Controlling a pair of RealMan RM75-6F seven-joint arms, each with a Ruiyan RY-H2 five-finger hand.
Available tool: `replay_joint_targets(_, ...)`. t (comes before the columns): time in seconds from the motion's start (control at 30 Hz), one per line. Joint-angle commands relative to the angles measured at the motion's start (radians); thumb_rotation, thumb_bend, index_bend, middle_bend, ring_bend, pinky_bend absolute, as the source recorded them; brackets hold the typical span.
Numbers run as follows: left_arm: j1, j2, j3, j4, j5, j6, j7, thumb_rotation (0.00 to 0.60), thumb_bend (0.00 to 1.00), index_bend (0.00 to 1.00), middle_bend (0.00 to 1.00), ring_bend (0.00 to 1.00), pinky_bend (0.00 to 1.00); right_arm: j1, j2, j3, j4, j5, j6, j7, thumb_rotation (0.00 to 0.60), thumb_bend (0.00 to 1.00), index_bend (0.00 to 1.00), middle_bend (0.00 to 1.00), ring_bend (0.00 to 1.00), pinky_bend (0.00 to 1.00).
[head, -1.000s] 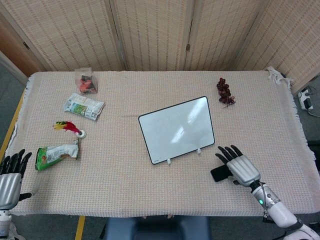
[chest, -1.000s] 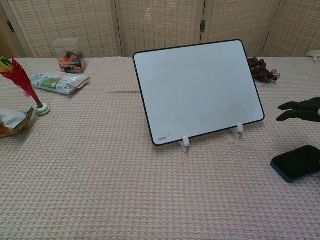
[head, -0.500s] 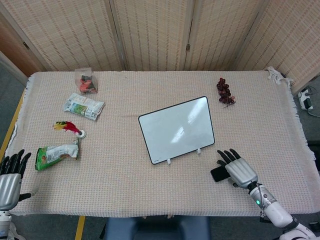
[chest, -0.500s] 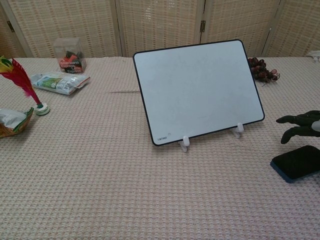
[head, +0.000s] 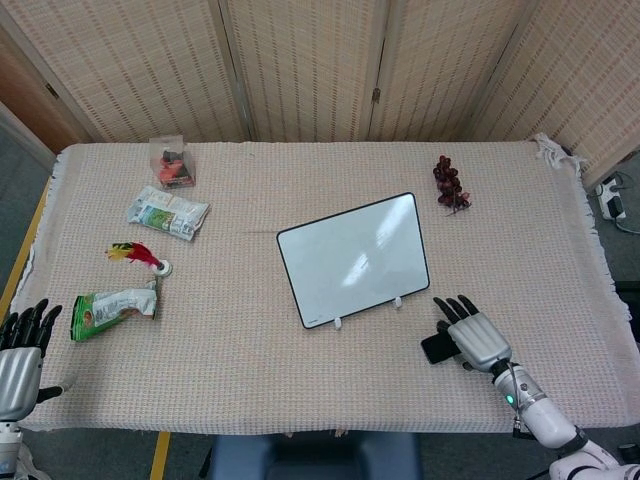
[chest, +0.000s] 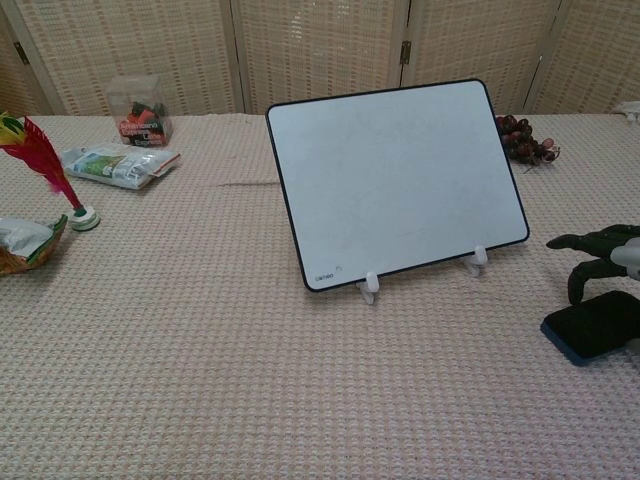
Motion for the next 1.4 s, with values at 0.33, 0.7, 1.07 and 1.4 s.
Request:
replay_joint_targets(0.33,0.001,0.002,0.000,0.000,0.001,0.001,-0.006,0.600,0.12,0.00,0.00,0.00,0.00,-0.025,-0.073,0.019,0.092,-0.096,0.167,0.065,0.600,0.34,0.59,0.06,0.09,0.01)
replay_joint_targets(0.7,-0.001,0.000,0.000,0.000,-0.002,-0.003,0.002,0.600,0.12,0.00,0.00,0.00,0.00,0.007,-0.297,0.146,0.339,-0.234,0.463,0.098,0.600,0.34,0.59,0.07,0.10,0.01)
replay_joint_targets(1.07,0.004,0.012,0.004,-0.003,0.011,0.005,-0.031,0.600,0.12,0.00,0.00,0.00,0.00,0.150,-0.473,0.247,0.594,-0.206,0.441,0.051,0.600,0.34,0.59,0.07,0.10,0.01)
replay_joint_targets(1.4,0.005,0.015,0.005,-0.006,0.013,0.003,-0.036,0.600,0.12,0.00,0.00,0.00,0.00,0.235,-0.544,0.298,0.693,-0.133,0.378,0.091,0.600,0.34,0.59,0.08,0.10,0.00)
